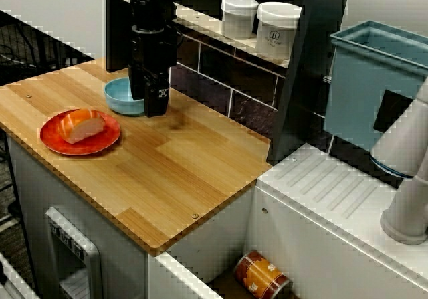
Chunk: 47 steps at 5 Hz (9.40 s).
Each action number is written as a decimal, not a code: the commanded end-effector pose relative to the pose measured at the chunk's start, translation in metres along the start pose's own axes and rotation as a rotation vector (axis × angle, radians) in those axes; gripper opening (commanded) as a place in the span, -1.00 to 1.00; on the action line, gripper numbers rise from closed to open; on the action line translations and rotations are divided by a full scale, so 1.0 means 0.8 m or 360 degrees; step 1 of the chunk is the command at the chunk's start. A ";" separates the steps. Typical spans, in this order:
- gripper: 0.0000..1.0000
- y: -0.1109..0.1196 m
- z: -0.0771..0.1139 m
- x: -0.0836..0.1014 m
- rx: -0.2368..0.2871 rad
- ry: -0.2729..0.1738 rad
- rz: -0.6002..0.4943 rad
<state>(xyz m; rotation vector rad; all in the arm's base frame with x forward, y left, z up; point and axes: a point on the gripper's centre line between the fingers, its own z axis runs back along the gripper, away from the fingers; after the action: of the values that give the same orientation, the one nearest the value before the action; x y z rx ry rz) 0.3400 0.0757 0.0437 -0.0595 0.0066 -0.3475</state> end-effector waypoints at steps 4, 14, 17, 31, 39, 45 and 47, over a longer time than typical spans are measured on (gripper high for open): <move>1.00 -0.049 0.005 -0.009 -0.0020 0.0006 0.0039; 1.00 -0.210 0.003 -0.044 -0.0300 0.0056 -0.0174; 1.00 -0.162 0.053 -0.036 -0.0284 -0.0136 -0.0050; 1.00 -0.017 0.025 -0.128 -0.0004 -0.0375 0.0697; -1.00 0.032 0.057 -0.095 0.0029 -0.0307 0.0859; 1.00 0.072 0.035 -0.081 0.0096 -0.0225 0.0849; 1.00 0.028 0.065 -0.083 0.0005 -0.0272 0.0678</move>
<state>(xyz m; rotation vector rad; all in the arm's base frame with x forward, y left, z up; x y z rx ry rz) 0.2937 0.1242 0.0702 -0.1086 -0.0926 0.1026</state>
